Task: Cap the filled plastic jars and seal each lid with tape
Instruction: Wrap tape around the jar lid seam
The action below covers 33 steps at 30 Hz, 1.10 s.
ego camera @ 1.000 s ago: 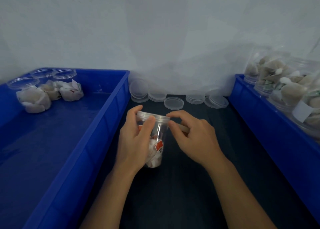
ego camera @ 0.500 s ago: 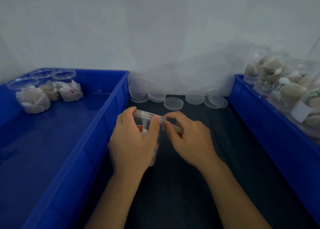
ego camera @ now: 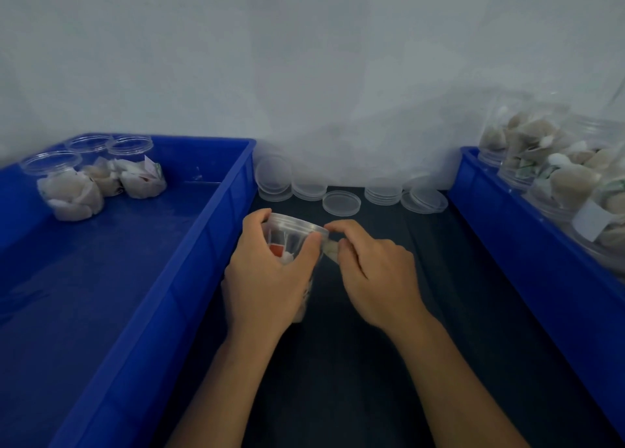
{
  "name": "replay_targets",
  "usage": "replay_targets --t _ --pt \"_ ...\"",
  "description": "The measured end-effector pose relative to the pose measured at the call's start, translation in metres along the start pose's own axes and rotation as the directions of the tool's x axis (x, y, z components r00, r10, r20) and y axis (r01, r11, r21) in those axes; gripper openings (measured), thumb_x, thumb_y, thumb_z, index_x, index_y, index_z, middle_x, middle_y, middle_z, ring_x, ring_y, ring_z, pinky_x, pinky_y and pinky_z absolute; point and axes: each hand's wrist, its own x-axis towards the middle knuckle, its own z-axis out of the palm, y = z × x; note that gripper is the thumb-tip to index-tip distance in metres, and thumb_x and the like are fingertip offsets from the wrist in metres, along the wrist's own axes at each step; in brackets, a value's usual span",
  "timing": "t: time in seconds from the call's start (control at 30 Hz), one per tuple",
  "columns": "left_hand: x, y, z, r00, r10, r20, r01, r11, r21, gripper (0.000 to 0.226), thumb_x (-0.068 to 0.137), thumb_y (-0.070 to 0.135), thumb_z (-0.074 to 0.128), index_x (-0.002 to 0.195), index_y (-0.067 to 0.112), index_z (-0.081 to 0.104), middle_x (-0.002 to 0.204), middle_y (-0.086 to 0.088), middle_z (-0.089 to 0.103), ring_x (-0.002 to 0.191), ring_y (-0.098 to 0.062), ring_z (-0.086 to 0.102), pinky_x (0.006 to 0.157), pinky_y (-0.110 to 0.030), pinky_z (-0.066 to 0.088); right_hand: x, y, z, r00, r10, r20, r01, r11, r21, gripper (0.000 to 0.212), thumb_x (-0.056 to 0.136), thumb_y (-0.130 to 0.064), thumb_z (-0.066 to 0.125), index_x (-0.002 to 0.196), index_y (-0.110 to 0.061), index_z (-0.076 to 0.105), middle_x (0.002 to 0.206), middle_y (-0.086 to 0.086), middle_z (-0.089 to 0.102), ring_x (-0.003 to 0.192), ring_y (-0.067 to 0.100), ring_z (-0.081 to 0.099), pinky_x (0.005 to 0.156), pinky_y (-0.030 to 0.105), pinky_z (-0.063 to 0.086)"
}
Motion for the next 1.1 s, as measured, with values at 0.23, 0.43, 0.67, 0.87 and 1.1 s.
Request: replay_targets --t 0.23,0.43,0.67,0.87,1.1 --pt "0.0 0.002 -0.001 1.0 0.013 0.006 -0.013 0.999 -0.044 0.087 0.068 0.087 0.056 0.14 0.041 0.044 0.109 0.028 0.055 0.093 0.011 0.059 0.071 -0.015 0.046 -0.002 -0.001 0.005 0.999 -0.033 -0.015 0.031 0.997 -0.071 0.032 0.104 -0.039 0.026 0.126 -0.039 0.049 0.056 -0.017 0.044 0.045 0.006 0.045 0.049 0.027 0.023" --pt "0.004 -0.006 -0.002 1.0 0.015 0.025 -0.012 0.994 -0.112 0.069 0.079 0.064 0.072 0.137 0.038 0.048 0.109 0.028 0.058 0.096 0.015 0.061 0.073 -0.013 0.049 -0.001 -0.002 0.007 0.999 -0.03 -0.025 0.028 0.997 -0.077 0.031 0.105 -0.04 0.028 0.127 -0.039 0.05 0.056 -0.017 0.044 0.045 0.005 0.045 0.048 0.026 0.025" --pt "0.008 -0.011 -0.004 0.997 0.005 0.074 0.008 0.984 -0.176 0.063 0.085 0.05 0.08 0.138 0.039 0.048 0.114 0.024 0.062 0.102 0.016 0.062 0.073 -0.015 0.052 -0.001 -0.001 0.006 1.0 -0.022 -0.016 0.02 0.995 -0.102 0.033 0.105 -0.042 0.026 0.127 -0.038 0.051 0.059 -0.018 0.043 0.047 0.005 0.045 0.049 0.027 0.026" --pt "0.006 -0.01 -0.004 0.997 0.008 0.073 0.007 0.98 -0.197 0.062 0.082 0.051 0.079 0.135 0.041 0.048 0.114 0.025 0.061 0.1 0.01 0.065 0.078 -0.018 0.054 0.0 0.001 0.007 1.0 -0.03 -0.001 0.03 0.995 -0.093 0.031 0.106 -0.042 0.027 0.128 -0.039 0.049 0.06 -0.018 0.045 0.048 0.005 0.047 0.048 0.029 0.036" --pt "0.007 -0.012 -0.003 0.998 0.022 0.063 -0.01 0.981 -0.196 0.064 0.081 0.054 0.079 0.136 0.04 0.048 0.114 0.025 0.061 0.101 0.015 0.062 0.074 -0.015 0.051 0.001 0.001 0.01 0.999 -0.037 0.021 0.038 0.996 -0.078 0.034 0.106 -0.046 0.024 0.131 -0.04 0.046 0.061 -0.017 0.049 0.048 0.005 0.049 0.048 0.03 0.04"
